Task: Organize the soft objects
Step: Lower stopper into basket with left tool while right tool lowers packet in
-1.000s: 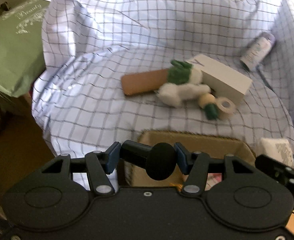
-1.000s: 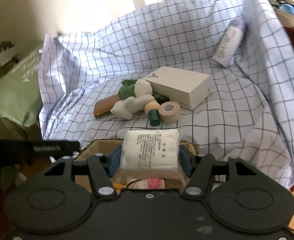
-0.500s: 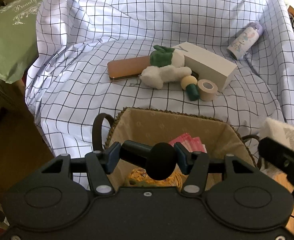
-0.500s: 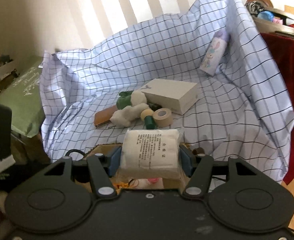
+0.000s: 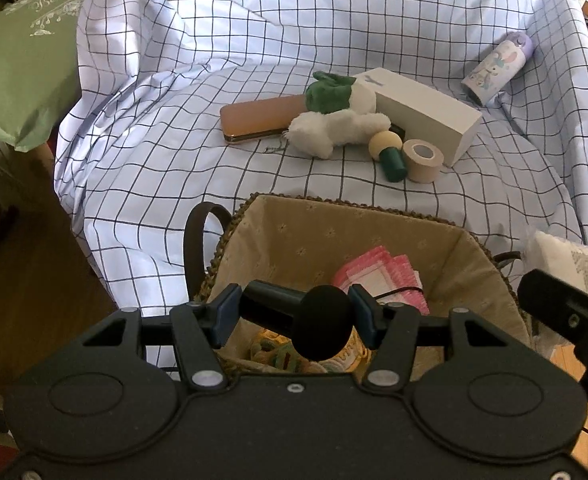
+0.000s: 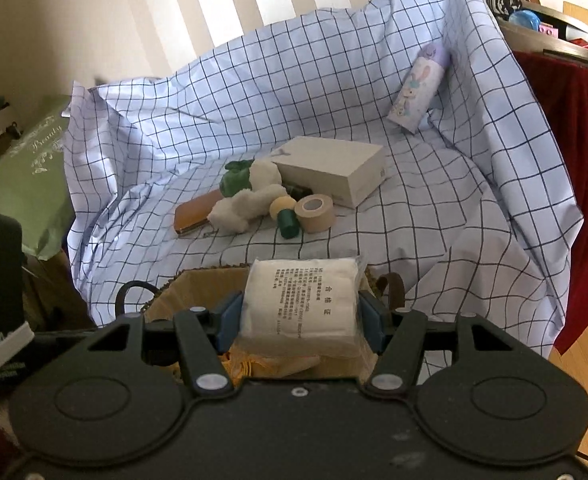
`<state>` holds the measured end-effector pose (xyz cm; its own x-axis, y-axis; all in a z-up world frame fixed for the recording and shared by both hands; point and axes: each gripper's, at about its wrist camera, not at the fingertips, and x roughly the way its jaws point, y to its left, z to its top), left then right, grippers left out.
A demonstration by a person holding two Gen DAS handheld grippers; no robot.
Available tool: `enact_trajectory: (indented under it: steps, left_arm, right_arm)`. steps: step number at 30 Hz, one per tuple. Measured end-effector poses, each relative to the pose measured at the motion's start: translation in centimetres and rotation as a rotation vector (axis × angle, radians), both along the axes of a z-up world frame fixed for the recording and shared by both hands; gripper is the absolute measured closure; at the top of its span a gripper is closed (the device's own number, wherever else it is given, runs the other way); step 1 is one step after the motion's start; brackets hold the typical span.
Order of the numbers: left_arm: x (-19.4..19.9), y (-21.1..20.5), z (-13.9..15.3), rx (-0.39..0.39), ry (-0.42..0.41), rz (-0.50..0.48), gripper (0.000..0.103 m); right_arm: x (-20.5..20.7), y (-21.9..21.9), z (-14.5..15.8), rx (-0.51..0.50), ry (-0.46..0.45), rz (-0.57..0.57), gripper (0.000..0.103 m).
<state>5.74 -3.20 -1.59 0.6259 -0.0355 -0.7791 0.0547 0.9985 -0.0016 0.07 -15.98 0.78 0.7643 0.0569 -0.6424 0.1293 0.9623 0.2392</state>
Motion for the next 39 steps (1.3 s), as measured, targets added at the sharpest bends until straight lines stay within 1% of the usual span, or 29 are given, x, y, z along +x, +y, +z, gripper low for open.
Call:
enact_trajectory:
  steps: [7,8,10,24,26,34,37,39]
  left_arm:
    - [-0.13,0.11,-0.01,0.011,-0.004,0.011,0.046]
    - [-0.15,0.12,0.00,0.010,-0.006,0.012,0.041]
    - [-0.29,0.07,0.11,0.011,-0.017,0.014,0.034]
    - [-0.82,0.05,0.11,0.024,-0.031,0.017,0.033]
    - [-0.94,0.00,0.14,0.027,-0.035,0.018,0.033]
    - [-1.03,0.01,0.21,0.026,-0.038,0.018,0.033]
    - [-1.03,0.00,0.22,0.026,-0.038,0.018,0.033]
    - [-1.03,-0.01,0.20,0.028,-0.039,0.022,0.028]
  right_arm:
    - [0.10,0.12,-0.05,-0.003,0.010,0.005,0.043]
    - [0.14,0.12,-0.04,-0.003,0.012,0.006,0.043]
    - [0.17,0.13,-0.07,-0.003,0.015,0.007,0.043]
    - [0.57,0.11,-0.63,0.007,0.047,0.009,0.042]
    - [0.65,0.12,-0.73,0.012,0.053,0.011,0.039]
    - [0.78,0.11,-1.00,0.022,0.065,0.008,0.038]
    - [0.80,0.18,-1.01,0.023,0.067,0.012,0.033]
    - [0.78,0.19,-0.96,0.024,0.064,0.013,0.033]
